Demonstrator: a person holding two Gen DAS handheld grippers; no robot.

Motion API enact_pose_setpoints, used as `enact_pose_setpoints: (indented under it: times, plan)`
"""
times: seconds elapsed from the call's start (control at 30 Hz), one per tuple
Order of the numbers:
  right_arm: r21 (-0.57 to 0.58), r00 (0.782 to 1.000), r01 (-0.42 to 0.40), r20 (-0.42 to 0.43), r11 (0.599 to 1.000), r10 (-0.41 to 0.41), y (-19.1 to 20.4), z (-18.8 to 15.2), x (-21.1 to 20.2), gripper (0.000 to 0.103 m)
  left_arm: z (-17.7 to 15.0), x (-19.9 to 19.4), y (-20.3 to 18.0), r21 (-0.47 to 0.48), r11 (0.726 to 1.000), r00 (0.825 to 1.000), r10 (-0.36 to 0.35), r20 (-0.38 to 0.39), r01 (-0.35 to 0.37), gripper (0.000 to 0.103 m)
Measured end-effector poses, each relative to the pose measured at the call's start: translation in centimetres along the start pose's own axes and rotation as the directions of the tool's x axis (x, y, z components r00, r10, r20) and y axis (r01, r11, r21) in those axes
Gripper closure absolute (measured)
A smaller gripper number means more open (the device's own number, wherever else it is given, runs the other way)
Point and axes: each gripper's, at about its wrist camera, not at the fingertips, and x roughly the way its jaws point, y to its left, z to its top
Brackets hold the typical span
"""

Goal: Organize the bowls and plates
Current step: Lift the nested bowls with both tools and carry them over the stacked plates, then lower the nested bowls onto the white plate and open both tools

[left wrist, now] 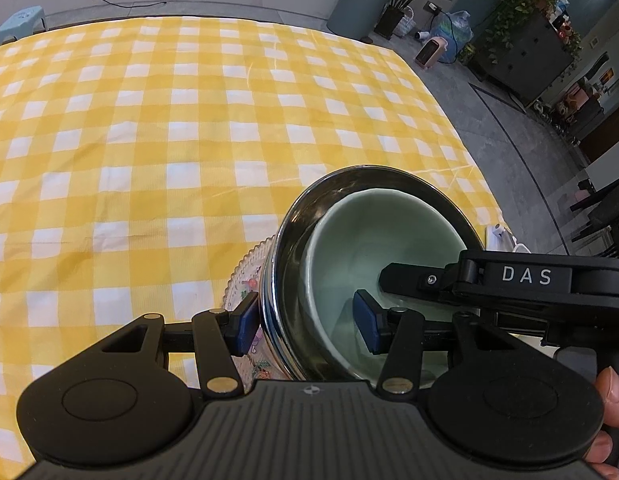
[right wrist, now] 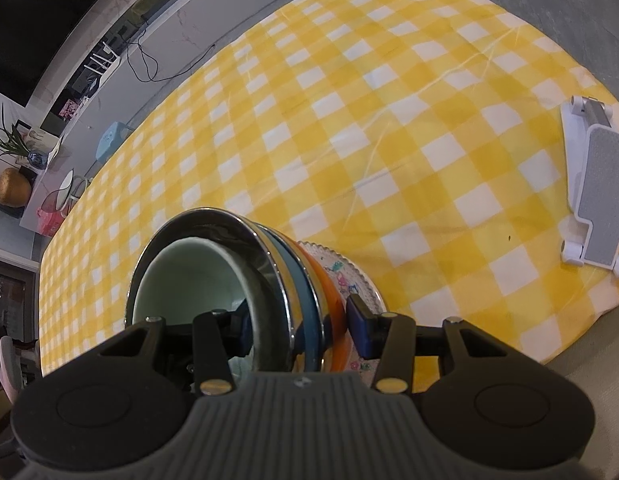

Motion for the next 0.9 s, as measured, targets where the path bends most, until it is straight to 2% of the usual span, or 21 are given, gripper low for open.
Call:
enact_pose_setpoints:
  times: [0.33, 0.6, 0.9]
  plan:
    - [0.004, 1.0, 0.008, -0.008, 1.0, -0.008, -0.1, -0.2, 0.4, 0.057, -0.1, 0.7, 0.0, 0.001, 1.0, 1.0, 0.007, -0.012, -0.007, 0.046]
    - [0.0, 1.0, 0.0, -0.013, 1.0, 0.0, -0.4, -0.3, 0.8, 0.054, -0.3, 0.6, -0.8, 0.048, 0.998, 1.0, 0.03, 0.001, -0.03, 0.046]
    - [-0.099, 0.999, 0.045, 0.006, 0.994, -0.044, 0.8, -1.0, 0.5, 0.05, -0.4, 0.5, -0.8, 0.036, 0.999, 0.999, 0.03, -0.019, -0.03, 0.046]
